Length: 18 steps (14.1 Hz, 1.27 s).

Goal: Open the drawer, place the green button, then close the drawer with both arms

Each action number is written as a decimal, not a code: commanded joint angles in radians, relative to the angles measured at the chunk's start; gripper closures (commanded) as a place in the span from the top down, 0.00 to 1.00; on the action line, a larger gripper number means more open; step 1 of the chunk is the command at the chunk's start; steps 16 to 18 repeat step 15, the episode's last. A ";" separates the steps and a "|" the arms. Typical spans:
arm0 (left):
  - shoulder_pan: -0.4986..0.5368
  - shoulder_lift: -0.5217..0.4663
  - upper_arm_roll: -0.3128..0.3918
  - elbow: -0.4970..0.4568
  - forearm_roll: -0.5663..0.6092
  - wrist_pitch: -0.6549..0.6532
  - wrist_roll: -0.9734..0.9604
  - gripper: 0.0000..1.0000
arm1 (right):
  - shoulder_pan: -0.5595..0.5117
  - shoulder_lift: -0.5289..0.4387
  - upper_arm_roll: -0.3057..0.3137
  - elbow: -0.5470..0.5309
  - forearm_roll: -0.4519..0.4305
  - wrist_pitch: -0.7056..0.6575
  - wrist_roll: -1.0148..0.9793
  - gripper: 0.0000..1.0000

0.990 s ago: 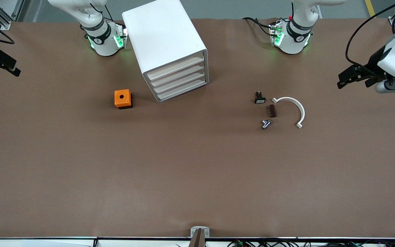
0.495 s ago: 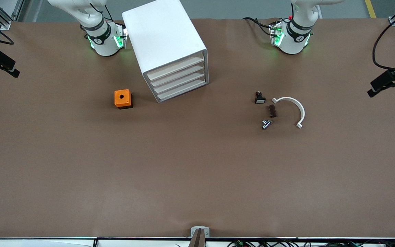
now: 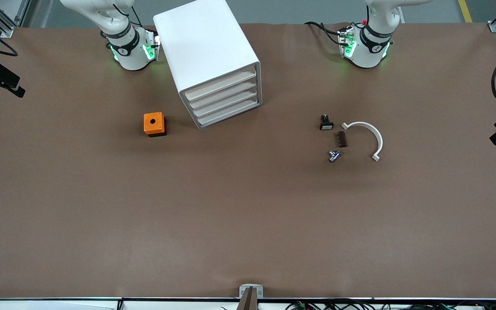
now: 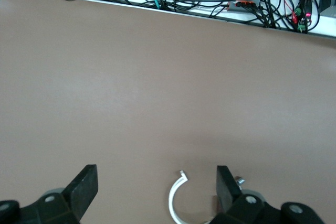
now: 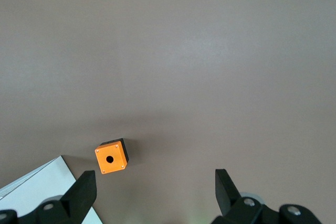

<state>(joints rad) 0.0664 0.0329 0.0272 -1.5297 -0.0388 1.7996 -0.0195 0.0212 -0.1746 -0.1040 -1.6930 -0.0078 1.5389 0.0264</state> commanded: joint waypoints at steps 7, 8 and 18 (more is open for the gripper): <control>0.015 0.002 -0.006 0.023 0.017 -0.002 0.047 0.99 | 0.003 -0.026 -0.002 -0.027 -0.017 0.014 -0.009 1.00; 0.010 0.005 -0.006 0.023 0.017 -0.002 0.047 0.99 | 0.003 -0.026 -0.002 -0.027 -0.017 0.014 -0.009 1.00; 0.004 0.005 -0.015 0.026 0.019 -0.005 0.043 0.99 | 0.003 -0.026 -0.003 -0.027 -0.017 0.014 -0.009 1.00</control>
